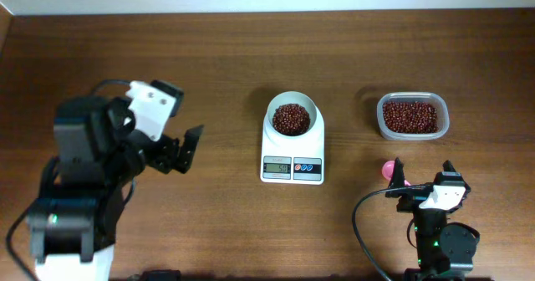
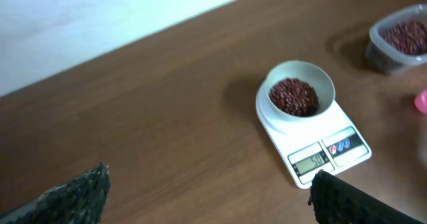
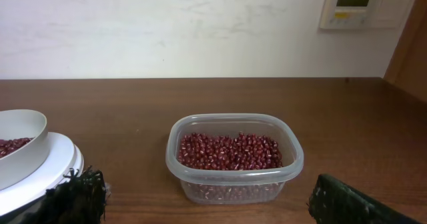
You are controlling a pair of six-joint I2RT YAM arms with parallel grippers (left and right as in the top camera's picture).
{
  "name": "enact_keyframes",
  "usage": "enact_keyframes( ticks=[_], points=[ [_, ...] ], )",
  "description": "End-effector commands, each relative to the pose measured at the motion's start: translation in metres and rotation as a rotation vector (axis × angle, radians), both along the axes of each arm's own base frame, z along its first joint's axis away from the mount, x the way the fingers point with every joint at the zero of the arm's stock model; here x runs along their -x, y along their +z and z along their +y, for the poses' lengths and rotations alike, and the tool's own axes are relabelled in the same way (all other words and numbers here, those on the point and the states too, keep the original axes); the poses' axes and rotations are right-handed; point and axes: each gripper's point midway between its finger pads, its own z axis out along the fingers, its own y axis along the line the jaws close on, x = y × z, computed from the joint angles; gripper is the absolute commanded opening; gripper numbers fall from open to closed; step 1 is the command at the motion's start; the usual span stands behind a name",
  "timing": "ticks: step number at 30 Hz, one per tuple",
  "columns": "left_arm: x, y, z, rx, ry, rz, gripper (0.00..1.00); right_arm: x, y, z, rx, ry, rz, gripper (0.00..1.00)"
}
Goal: Scoop and weigh 50g on scale
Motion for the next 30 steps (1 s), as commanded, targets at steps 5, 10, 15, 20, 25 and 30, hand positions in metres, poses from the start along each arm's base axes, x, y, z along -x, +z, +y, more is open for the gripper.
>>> enact_keyframes(
  ticks=[5,10,15,20,25,30],
  points=[
    [0.048,0.051,0.004,0.055,0.056,-0.198,0.99,0.0,-0.002,0.002,-0.007,0.01,0.002,0.99],
    [0.062,0.056,-0.001,0.07,0.033,-0.216,0.99,0.0,-0.002,0.002,-0.007,0.01,0.002,0.99],
    [0.064,0.059,-0.013,0.105,-0.03,-0.22,0.99,0.0,-0.002,0.002,-0.007,0.01,0.002,0.99],
    [0.068,0.061,-0.024,0.139,-0.093,-0.218,0.99,0.0,-0.002,0.002,-0.007,0.01,0.002,0.99],
    [0.072,0.06,-0.031,0.162,-0.13,-0.205,0.99,0.0,-0.002,0.002,-0.007,0.01,0.002,0.99],
    [0.075,0.054,-0.031,0.17,-0.129,-0.173,0.99,0.0,-0.002,0.002,-0.007,0.01,0.002,0.99]
  ],
)
